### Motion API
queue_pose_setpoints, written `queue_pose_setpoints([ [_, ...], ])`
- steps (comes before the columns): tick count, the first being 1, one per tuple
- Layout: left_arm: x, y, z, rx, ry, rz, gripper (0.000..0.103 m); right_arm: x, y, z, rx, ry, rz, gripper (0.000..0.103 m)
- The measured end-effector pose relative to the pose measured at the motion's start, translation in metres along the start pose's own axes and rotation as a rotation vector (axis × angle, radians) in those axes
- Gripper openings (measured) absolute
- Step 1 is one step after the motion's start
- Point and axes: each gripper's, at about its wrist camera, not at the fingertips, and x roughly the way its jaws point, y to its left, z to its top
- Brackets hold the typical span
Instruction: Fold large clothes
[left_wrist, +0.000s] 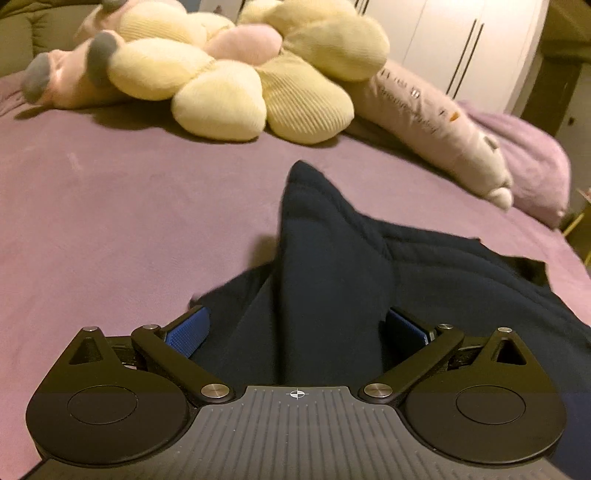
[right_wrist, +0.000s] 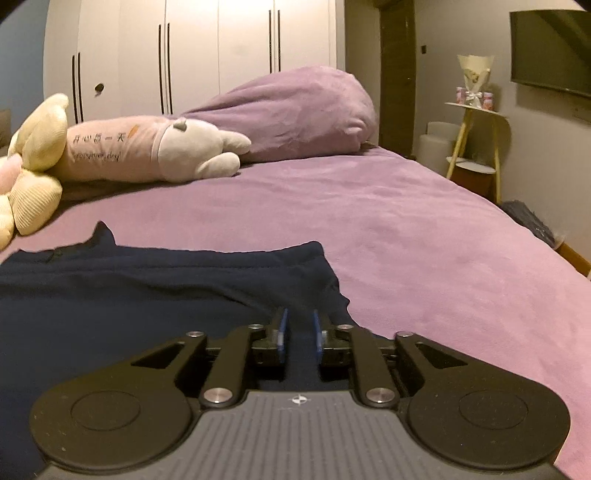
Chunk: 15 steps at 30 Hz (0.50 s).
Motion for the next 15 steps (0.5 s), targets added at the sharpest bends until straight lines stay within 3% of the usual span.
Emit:
queue_pose_setpoints([
  [4,-0.032,0.028,-0.024,-0.069,-0.012,-0.040,0.103,-0.025,-0.008,-0.015,0.029,-0.022,0.022,0.025],
  [6,-0.050,0.031,-0.028,-0.056,-0.009,-0.011,0.103,-0.035,-0.009,-0.016,0.020,-0.001,0.008,0.025],
  [9,-0.079,0.039,-0.042,0.007,0.022,-0.041,0.103,-0.065,-0.009,-0.014,-0.004,0.039,-0.009,0.026],
  [11,-0.099,0.047,-0.055,0.019,0.053,-0.067,0.103,-0.098,-0.024,-0.020,0.041,0.053,0.026,0.039],
  [12,-0.110,0.053,-0.062,0.007,0.071,-0.090,0.103,-0.112,-0.031,-0.025,0.066,0.069,0.032,0.051],
  [15,-0.134,0.068,-0.079,-0.059,0.103,-0.138,0.103,-0.154,-0.055,-0.050,0.162,0.123,0.054,0.055],
])
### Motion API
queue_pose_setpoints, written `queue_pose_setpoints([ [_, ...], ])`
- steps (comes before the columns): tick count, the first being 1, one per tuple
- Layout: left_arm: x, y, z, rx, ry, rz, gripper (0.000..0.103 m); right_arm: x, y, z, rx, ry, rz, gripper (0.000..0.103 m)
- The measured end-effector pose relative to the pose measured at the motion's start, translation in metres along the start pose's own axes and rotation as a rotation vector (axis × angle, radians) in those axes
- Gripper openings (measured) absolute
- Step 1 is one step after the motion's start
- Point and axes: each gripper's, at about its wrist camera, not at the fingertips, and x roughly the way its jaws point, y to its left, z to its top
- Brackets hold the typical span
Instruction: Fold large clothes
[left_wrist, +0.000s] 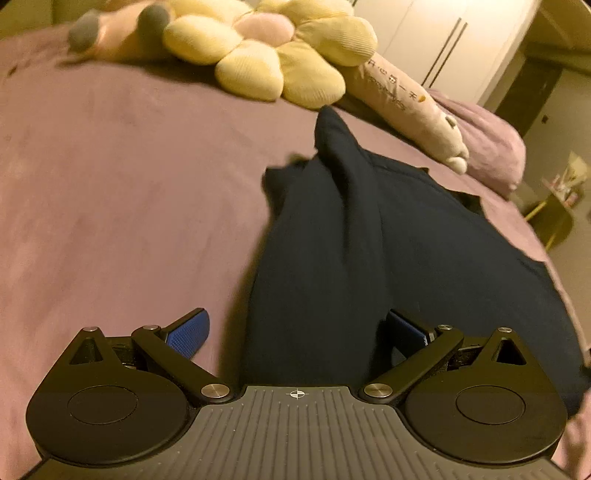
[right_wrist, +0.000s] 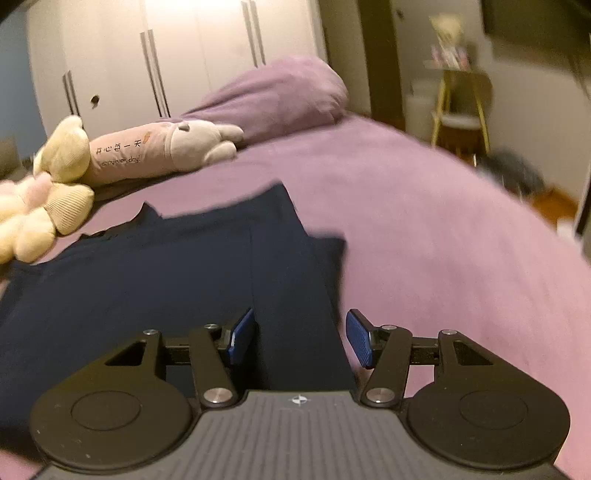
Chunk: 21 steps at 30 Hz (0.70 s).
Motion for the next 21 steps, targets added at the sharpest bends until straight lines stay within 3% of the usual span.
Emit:
queue_pose_setpoints([
  [5,-0.010,0.007,-0.007,-0.102,0.042,-0.102,0.103,-0.029,-0.010,-0.033,0.040,0.059,-0.022,0.050],
  [7,-0.007,0.014,-0.001,-0.156,0.048,-0.141,0.103,-0.037,-0.008,-0.032,0.067,0.037,0.003,0.044],
  [13,0.016,0.047,0.014,-0.343,0.117,-0.270,0.101,-0.055,0.024,-0.017,0.023,-0.076,0.110,0.044],
  [15,0.027,0.055,0.020,-0.374,0.148,-0.297,0.090,-0.052,0.037,-0.016,0.019,-0.058,0.168,0.044],
  [21,0.066,0.062,0.043,-0.411,0.243,-0.371,0.071,-0.024,0.088,-0.014,-0.024,0.040,0.259,0.043],
])
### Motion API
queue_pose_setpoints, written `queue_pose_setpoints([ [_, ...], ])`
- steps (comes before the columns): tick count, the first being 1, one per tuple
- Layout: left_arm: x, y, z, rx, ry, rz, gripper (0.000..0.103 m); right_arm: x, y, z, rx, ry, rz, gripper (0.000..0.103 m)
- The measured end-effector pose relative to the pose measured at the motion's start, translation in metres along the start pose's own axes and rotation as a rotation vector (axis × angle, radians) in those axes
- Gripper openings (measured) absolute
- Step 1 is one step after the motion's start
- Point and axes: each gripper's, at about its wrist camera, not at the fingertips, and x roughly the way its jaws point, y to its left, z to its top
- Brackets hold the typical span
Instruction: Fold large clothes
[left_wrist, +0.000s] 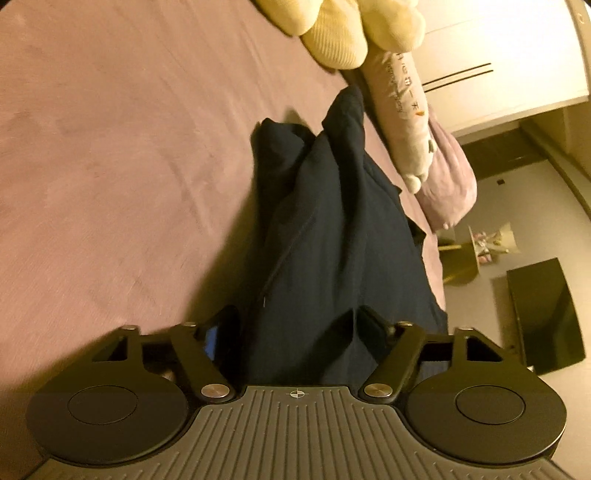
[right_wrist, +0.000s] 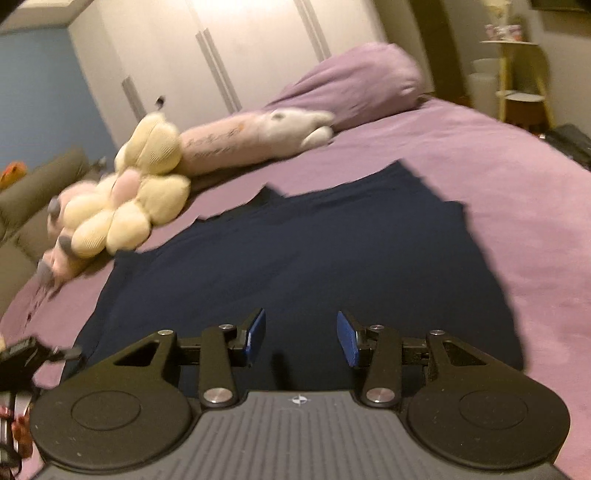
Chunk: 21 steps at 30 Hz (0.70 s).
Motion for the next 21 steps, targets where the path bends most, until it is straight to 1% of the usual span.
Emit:
queue_pose_setpoints([
  [2,0.011,0.002,0.007,-0.020,0.018,-0.015,0.067,0.016,0.017,0.001,-0.045,0.024,-0.005,0.041],
  [4,0.018,0.002,0.010,-0.022,0.033,-0.030,0.065,0.033,0.033,0.002,-0.091,0.043,-0.018,0.033],
  [5,0.022,0.001,0.012,-0.014,0.037,-0.034,0.062,0.042,0.040,0.002,-0.111,0.055,-0.027,0.031],
  [7,0.024,0.000,0.014,-0.012,0.044,-0.043,0.056,0.056,0.050,0.004,-0.125,0.071,-0.034,0.019],
  [9,0.022,0.001,0.015,-0.024,0.048,-0.065,0.047,0.065,0.057,0.005,-0.137,0.076,-0.042,0.014],
  [10,0.021,0.002,0.016,-0.033,0.048,-0.079,0.046,0.068,0.061,0.006,-0.139,0.076,-0.046,0.013],
  [13,0.015,-0.001,0.015,-0.048,0.037,-0.114,0.043,0.063,0.071,0.005,-0.144,0.032,-0.035,0.012],
  [15,0.012,-0.010,0.016,-0.035,0.027,-0.125,0.042,0.066,0.077,0.000,-0.173,0.028,-0.050,0.012],
  [17,0.010,-0.021,0.017,-0.026,0.025,-0.153,0.041,0.081,0.076,-0.006,-0.190,0.082,-0.086,0.012],
  [18,0.008,-0.026,0.018,-0.015,0.023,-0.162,0.041,0.089,0.074,-0.011,-0.194,0.108,-0.089,0.012],
  [20,0.006,-0.042,0.020,0.015,0.013,-0.172,0.041,0.094,0.073,-0.010,-0.205,0.125,-0.090,0.012],
  [21,0.004,-0.049,0.020,0.031,0.007,-0.181,0.041,0.092,0.075,-0.005,-0.203,0.139,-0.091,0.012],
])
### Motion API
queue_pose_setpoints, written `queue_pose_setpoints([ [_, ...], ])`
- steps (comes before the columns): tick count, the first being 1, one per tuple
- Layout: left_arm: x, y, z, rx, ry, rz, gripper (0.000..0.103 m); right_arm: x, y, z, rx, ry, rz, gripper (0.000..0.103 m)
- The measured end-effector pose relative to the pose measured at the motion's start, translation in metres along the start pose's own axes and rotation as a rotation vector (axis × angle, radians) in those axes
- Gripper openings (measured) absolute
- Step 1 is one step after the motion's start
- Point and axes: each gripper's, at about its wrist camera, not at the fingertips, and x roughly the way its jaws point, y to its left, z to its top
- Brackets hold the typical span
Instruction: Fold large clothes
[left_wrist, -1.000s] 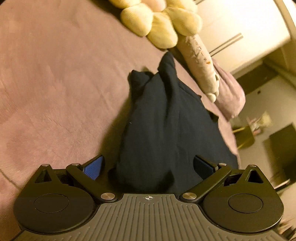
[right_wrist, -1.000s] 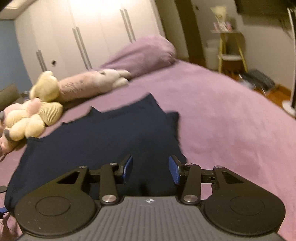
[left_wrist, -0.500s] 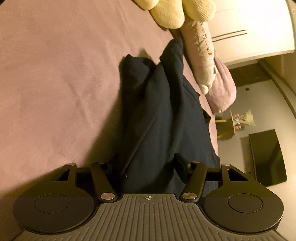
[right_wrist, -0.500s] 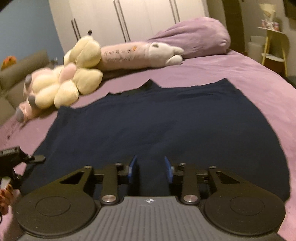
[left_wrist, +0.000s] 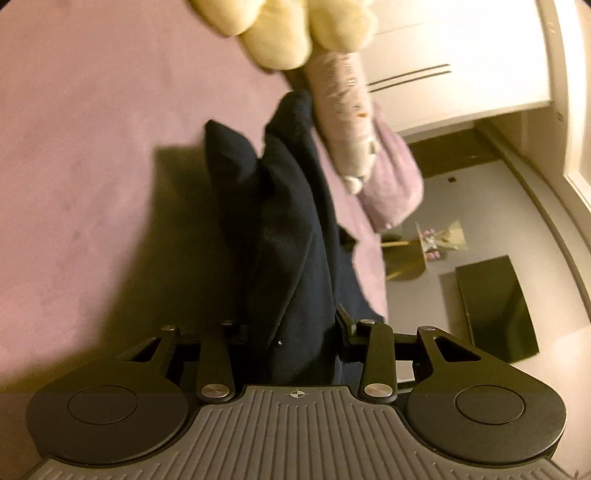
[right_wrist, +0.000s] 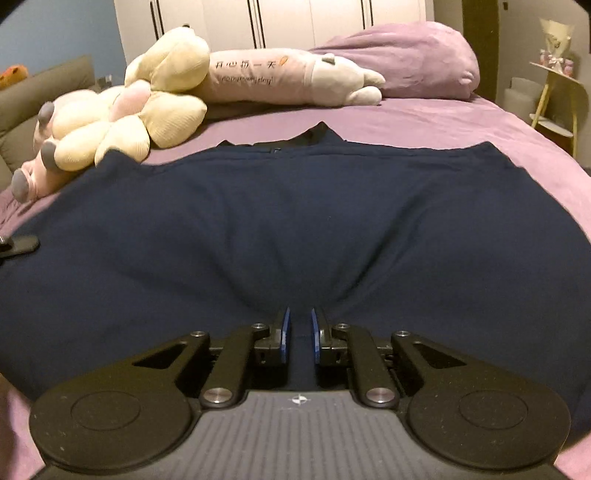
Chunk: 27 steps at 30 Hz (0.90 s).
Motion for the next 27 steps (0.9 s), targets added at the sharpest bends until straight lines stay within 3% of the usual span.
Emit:
queue_pose_setpoints([
  [2,-0.002,-0.011,0.000,0.027,-0.006,-0.010,0.040,-0.013,-0.006,0.007,0.049,-0.029,0.023,0.012],
  [4,-0.002,-0.022,-0.001,0.042,-0.010,-0.024,0.039,-0.024,-0.008,0.002,0.048,-0.104,-0.018,0.013],
  [5,0.000,-0.029,-0.002,0.042,-0.001,-0.035,0.038,-0.019,-0.010,-0.003,0.040,-0.084,-0.019,0.015],
  [6,0.002,-0.035,-0.005,0.041,0.001,-0.045,0.038,-0.004,-0.016,-0.008,0.063,0.002,0.017,0.015],
  [13,0.027,-0.116,-0.021,0.137,0.001,-0.127,0.037,-0.023,-0.051,-0.007,0.264,-0.022,0.164,0.014],
  [19,0.101,-0.179,-0.059,0.257,0.087,-0.152,0.037,-0.059,-0.089,-0.025,0.412,-0.116,0.203,0.015],
  [24,0.186,-0.194,-0.106,0.326,0.183,-0.090,0.037,-0.089,-0.134,-0.032,0.495,-0.183,0.164,0.015],
  [27,0.227,-0.191,-0.136,0.379,0.224,-0.008,0.042,-0.104,-0.162,-0.039,0.540,-0.214,0.134,0.015],
])
